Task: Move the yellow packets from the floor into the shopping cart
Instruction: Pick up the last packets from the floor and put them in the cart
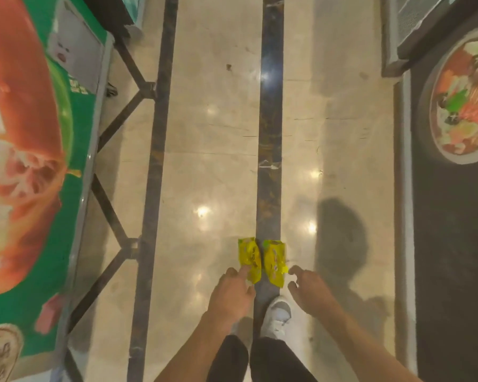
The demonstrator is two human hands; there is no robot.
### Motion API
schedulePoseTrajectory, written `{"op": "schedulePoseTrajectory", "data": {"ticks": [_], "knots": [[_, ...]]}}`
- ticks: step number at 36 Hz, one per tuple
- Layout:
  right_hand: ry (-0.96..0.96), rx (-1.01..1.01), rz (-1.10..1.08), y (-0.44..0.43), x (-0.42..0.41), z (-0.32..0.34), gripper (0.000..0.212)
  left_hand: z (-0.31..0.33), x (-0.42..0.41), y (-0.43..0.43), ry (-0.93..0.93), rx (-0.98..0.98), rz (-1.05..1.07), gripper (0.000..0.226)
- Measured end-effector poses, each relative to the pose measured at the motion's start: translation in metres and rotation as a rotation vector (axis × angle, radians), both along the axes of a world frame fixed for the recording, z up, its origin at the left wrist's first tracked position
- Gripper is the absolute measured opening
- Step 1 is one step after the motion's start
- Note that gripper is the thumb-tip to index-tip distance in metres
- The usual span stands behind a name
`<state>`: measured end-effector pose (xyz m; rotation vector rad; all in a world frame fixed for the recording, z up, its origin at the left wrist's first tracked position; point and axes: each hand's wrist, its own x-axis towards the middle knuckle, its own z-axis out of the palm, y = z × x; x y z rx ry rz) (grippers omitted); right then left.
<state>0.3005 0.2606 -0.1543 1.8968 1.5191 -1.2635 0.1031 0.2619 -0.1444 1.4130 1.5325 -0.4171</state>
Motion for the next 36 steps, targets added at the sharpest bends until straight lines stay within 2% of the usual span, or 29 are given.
{"op": "schedulePoseTrajectory", "data": {"ticks": [4, 9, 13, 19, 24, 30, 33, 36], "knots": [[0.021, -0.003, -0.004, 0.002, -0.003, -0.062, 0.045, -0.061, 0.014, 0.007, -0.023, -0.013, 0.047, 0.052], [0.009, -0.004, 0.006, 0.004, -0.005, -0.115, 0.040, -0.111, 0.026, 0.020, -0.011, -0.049, 0.035, 0.036], [-0.007, 0.003, 0.022, 0.003, -0.005, -0.131, 0.033, -0.124, 0.027, 0.029, 0.045, -0.110, 0.009, 0.029], [-0.123, -0.002, 0.033, 0.012, -0.007, -0.111, 0.029, -0.105, 0.007, 0.026, 0.096, -0.034, 0.079, 0.030], [-0.087, 0.072, 0.057, 0.028, 0.000, -0.044, 0.024, -0.033, -0.022, 0.033, 0.070, 0.064, 0.139, 0.032], [-0.029, 0.157, 0.090, 0.046, 0.002, 0.094, 0.009, 0.110, -0.062, 0.048, 0.074, 0.208, 0.170, 0.027], [-0.033, 0.240, 0.123, 0.057, -0.005, 0.177, 0.009, 0.193, -0.084, 0.054, 0.093, 0.268, 0.177, 0.025], [-0.043, 0.353, 0.128, 0.069, -0.012, 0.257, 0.024, 0.278, -0.106, 0.065, 0.106, 0.317, 0.154, 0.029]]}}
